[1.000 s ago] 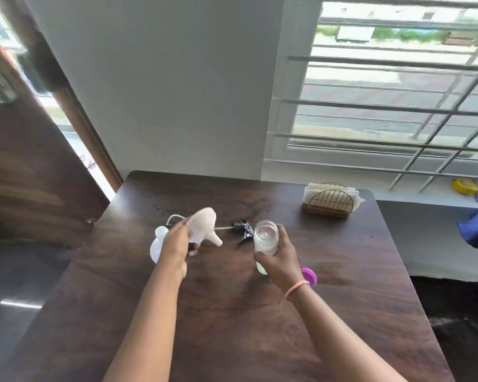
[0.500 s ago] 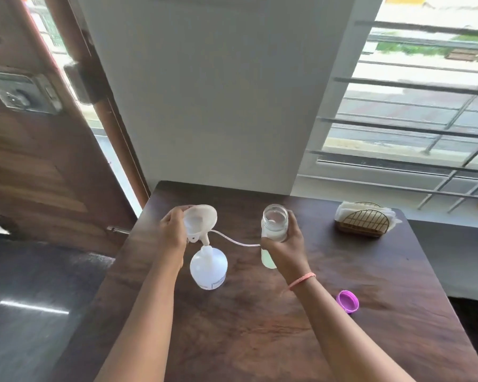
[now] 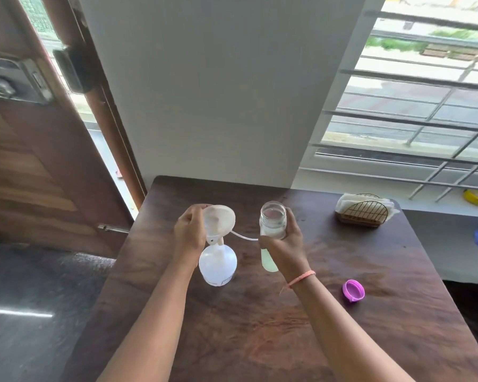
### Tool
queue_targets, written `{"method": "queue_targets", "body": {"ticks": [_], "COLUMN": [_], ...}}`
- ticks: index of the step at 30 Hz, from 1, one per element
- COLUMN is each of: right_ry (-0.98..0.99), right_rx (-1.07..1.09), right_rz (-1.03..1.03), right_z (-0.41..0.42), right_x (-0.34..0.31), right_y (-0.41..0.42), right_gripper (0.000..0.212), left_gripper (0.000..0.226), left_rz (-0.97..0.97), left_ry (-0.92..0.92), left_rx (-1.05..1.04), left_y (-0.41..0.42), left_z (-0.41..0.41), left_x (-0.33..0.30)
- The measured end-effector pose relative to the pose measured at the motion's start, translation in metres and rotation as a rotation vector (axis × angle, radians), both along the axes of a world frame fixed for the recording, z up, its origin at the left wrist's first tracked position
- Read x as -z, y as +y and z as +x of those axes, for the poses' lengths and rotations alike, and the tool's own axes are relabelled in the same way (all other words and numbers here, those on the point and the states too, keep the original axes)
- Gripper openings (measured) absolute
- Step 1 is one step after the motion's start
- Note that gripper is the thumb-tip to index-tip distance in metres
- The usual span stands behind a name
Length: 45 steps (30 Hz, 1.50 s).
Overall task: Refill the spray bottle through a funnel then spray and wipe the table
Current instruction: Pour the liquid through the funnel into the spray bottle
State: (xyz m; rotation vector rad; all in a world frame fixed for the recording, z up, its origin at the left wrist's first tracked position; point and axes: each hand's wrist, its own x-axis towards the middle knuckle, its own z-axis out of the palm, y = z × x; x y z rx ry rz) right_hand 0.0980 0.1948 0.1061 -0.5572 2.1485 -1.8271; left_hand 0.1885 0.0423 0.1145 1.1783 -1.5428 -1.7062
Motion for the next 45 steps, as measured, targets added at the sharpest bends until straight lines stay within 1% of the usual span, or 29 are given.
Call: {"method": "queue_targets", "body": {"ticks": [9, 16, 28, 31, 35, 40, 45], "right_ry": [-0.013, -0.006, 0.021, 0.041, 0.148, 0.169, 0.18], "right_rx": [0.023, 0.001, 0.07, 0.011, -0.085, -0.164, -0.202], "right_rz": [-0.024, 0.06, 0.146, 0.178, 0.271, 0.38, 0.499], "right_z": [0.013, 0.023, 0.028, 0.031, 0.034, 0.033, 0.031], "right_x": [-0.004, -0.009, -0.012, -0.018, -0.022, -0.02, -0.013], "right_y": [-0.004, -0.006, -0.008, -0.007, -0.004, -0.002, -0.002], "right_gripper": [0.047, 0.047, 0.046, 0.046, 0.043, 0.049, 0.049], "left_gripper": [0.032, 0.034, 0.034, 0.033, 0.033, 0.034, 0.033], "left_rz": [-0.077, -0.14, -0.145, -0.176, -0.285, -0.262, -0.27], "left_ry": [-0.021, -0.03, -0.036, -0.049, -0.087, -0.032, -0.036], "left_rx": [0.052, 0.095, 0.121, 0.134, 0.188, 0.195, 0.185], "left_y": [-0.002, -0.006, -0.007, -0.006, -0.001, 0.001, -0.004], "left_z": [0.006, 0.009, 0.012, 0.011, 0.009, 0.01, 0.004], "left_x": [0.002, 0.004, 0.012, 0.016, 0.026, 0.035, 0.042]}}
